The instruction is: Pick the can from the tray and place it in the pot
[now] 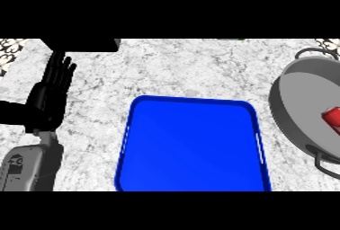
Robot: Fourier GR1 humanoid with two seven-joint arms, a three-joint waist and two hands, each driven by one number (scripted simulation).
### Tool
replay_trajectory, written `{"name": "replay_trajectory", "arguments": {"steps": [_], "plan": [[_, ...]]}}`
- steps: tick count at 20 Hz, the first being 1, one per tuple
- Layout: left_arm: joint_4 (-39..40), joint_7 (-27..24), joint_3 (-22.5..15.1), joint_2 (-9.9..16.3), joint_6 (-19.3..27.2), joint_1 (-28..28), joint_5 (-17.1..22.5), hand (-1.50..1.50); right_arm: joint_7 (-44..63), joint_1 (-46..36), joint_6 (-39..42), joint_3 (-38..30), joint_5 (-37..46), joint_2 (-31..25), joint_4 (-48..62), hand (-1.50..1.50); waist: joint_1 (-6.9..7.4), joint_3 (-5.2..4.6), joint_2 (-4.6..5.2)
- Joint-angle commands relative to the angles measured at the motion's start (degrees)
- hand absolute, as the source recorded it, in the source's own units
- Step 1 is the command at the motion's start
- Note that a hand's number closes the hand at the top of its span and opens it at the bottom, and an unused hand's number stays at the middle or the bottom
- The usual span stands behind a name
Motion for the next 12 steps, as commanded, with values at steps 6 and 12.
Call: {"name": "replay_trajectory", "arguments": {"steps": [6, 12], "plan": [[-0.76, 0.88, -0.66, -0.2, -0.28, -0.78, 0.06, 0.0, -6.08, 5.57, 5.55, -3.67, -2.89, -8.55, 7.71, -1.5, 0.25, 0.26, 0.33], [0.19, -0.25, 0.23, -0.14, -0.2, -0.84, 0.35, 0.0, -7.0, 7.05, 5.91, -3.56, -3.13, -9.6, 8.47, -1.5, 0.68, 0.38, 0.43]]}}
